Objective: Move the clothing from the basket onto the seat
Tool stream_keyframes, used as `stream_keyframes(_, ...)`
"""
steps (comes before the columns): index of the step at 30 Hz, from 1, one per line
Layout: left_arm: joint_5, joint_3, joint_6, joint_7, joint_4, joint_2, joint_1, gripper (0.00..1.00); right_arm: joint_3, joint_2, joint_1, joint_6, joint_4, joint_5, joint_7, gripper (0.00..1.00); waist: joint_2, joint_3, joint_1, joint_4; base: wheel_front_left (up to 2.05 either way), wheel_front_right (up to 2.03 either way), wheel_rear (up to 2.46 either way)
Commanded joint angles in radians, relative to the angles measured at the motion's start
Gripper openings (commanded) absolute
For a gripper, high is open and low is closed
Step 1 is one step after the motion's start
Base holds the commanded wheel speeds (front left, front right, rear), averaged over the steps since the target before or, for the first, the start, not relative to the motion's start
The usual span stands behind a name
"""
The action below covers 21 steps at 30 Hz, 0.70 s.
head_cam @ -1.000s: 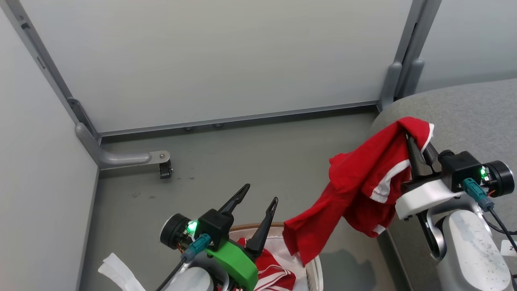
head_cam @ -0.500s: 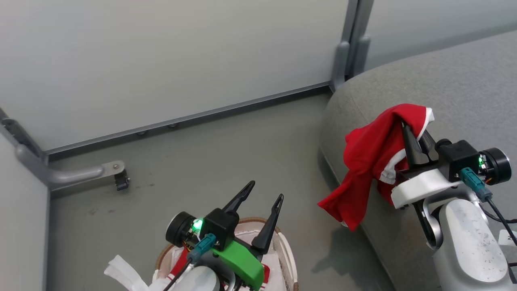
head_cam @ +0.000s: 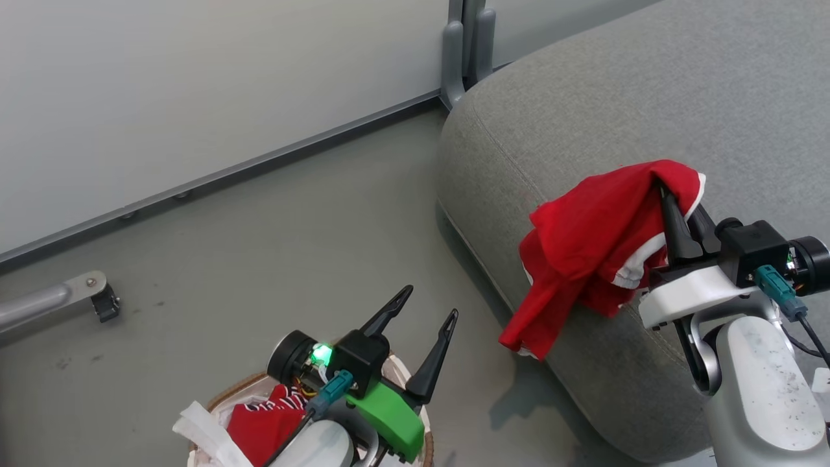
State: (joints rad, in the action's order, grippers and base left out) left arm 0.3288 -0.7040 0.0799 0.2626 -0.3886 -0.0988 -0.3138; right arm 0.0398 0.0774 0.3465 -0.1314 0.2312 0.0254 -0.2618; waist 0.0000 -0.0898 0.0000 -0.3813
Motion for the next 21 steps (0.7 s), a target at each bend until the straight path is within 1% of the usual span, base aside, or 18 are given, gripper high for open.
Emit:
stream_keyframes(1, -0.009, 0.004, 0.006, 0.003, -0.002, -0.001, -0.015, 1.0, 0.005, 0.004, 0.013, 0.001, -0.003, -0.009, -0.005, 0.0, 0.0, -0.03, 0.0, -0.02, 0.0, 0.0, 0.0)
stream_keyframes(5, -0.021, -0.001, 0.014, 0.003, -0.004, 0.0, -0.025, 1.0, 0.01, 0.008, 0.038, 0.001, 0.006, -0.005, -0.005, 0.0, 0.0, -0.057, 0.0, -0.006, 0.0, 0.0, 0.0)
stream_keyframes(10, -0.035, 0.001, 0.017, 0.003, 0.001, -0.002, -0.047, 1.0, 0.022, 0.034, 0.136, 0.001, 0.035, -0.011, -0.005, 0.0, 0.0, -0.108, 0.0, 0.028, 0.0, 0.0, 0.0)
stream_keyframes(14, -0.049, -0.007, 0.023, 0.003, -0.003, -0.009, -0.067, 1.0, 0.027, 0.096, 0.259, 0.001, 0.079, 0.0, -0.005, 0.0, 0.0, -0.151, 0.0, 0.064, 0.0, 0.0, 0.0)
stream_keyframes(18, -0.058, -0.004, 0.021, 0.002, -0.003, -0.016, -0.08, 1.0, 0.079, 0.146, 0.398, 0.001, 0.116, 0.013, -0.005, 0.0, 0.0, -0.188, 0.0, 0.099, 0.0, 0.0, 0.0)
stream_keyframes(21, -0.066, -0.005, 0.02, 0.002, 0.004, -0.02, -0.093, 1.0, 0.124, 0.199, 0.511, 0.001, 0.153, 0.028, -0.005, 0.0, 0.0, -0.219, 0.0, 0.128, 0.0, 0.0, 0.0)
